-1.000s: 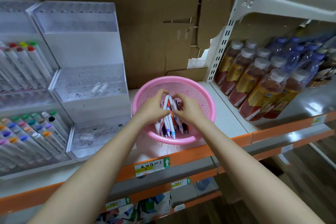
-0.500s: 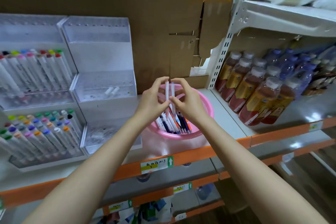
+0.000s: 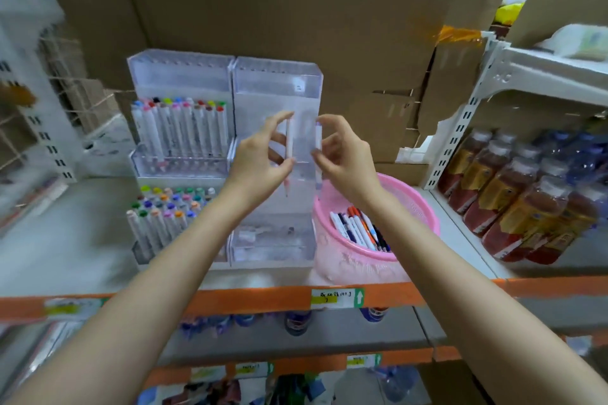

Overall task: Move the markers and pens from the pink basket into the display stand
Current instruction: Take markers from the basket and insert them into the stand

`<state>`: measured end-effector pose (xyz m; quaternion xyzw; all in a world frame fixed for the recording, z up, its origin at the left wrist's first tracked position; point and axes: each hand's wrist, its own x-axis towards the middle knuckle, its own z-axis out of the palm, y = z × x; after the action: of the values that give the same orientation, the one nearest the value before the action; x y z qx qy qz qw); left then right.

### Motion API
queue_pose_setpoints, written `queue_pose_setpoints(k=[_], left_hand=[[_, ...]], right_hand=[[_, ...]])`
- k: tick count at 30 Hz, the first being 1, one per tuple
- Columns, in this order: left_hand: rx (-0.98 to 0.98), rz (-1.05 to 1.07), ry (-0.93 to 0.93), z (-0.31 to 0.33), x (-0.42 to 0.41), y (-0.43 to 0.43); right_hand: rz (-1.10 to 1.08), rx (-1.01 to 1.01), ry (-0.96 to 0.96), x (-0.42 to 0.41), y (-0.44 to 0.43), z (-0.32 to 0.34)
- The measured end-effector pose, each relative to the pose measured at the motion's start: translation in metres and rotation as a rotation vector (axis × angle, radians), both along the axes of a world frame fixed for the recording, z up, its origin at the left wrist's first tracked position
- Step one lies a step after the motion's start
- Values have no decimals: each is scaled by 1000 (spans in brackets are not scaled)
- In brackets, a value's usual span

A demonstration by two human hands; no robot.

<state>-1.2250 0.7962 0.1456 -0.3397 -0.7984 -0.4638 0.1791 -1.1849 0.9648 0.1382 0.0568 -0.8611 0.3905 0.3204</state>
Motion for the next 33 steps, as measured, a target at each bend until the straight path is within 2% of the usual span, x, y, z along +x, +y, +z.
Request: queue_pose_setpoints(k=[8,15,22,33], left_hand=[[17,115,25,20,-19,-80],[28,177,24,31,-51,-135],[94,137,46,41,-82,-160],[129,-7,90,39,-114,-160]], right_hand=[[136,0,30,-45,-83,25],[131,29,37,-77,-140,39],[125,1,71,-98,-175,47],[-42,-10,188,-123,-189,34]])
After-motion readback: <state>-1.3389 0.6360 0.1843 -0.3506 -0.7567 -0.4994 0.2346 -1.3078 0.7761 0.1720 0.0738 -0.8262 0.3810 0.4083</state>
